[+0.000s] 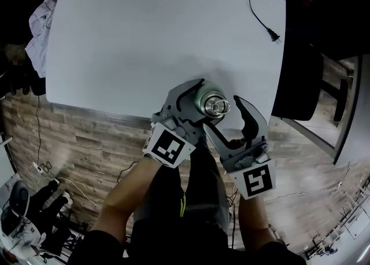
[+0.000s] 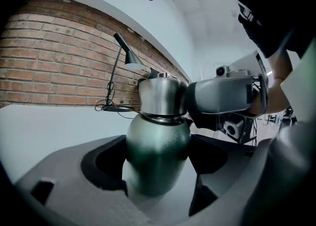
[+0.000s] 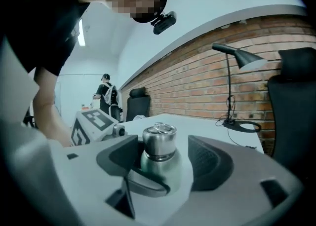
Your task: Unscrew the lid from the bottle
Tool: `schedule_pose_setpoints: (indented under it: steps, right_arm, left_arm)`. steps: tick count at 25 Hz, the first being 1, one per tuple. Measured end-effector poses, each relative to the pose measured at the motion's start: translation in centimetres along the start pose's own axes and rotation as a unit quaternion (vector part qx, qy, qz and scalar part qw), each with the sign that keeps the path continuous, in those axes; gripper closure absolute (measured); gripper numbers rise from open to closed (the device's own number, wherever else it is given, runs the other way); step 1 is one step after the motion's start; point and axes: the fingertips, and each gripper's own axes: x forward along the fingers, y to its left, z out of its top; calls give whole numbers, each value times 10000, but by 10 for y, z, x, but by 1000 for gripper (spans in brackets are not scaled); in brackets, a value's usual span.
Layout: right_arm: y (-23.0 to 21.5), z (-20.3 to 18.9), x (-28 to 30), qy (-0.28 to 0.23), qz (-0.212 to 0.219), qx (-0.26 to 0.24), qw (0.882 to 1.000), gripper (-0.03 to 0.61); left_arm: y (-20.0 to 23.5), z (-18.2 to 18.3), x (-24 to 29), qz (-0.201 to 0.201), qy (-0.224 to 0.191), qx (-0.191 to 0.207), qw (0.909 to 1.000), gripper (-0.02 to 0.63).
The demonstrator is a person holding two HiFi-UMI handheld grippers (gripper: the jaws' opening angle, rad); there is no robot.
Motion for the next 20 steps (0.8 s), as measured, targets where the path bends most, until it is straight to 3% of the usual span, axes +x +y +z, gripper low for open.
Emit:
schedule_pose_setpoints:
  steps: [3, 7, 16, 20]
  right_arm:
    - [-2, 0, 2, -139, -550, 158, 9983, 282]
    - [-4, -1, 10, -124, -783, 59, 9968, 282]
    - [0, 0, 20, -62, -573, -202, 9981, 282]
    - [4, -2, 23, 73, -241, -517, 9983, 311]
  left_arm:
    - [1, 3, 1, 20, -55, 59, 10000, 245]
    - [0, -3, 1, 23, 78, 34, 10000, 245]
    - [0, 0, 1, 29, 28, 52, 10000, 245]
    - [-1, -1, 1, 17, 26, 40, 10000, 245]
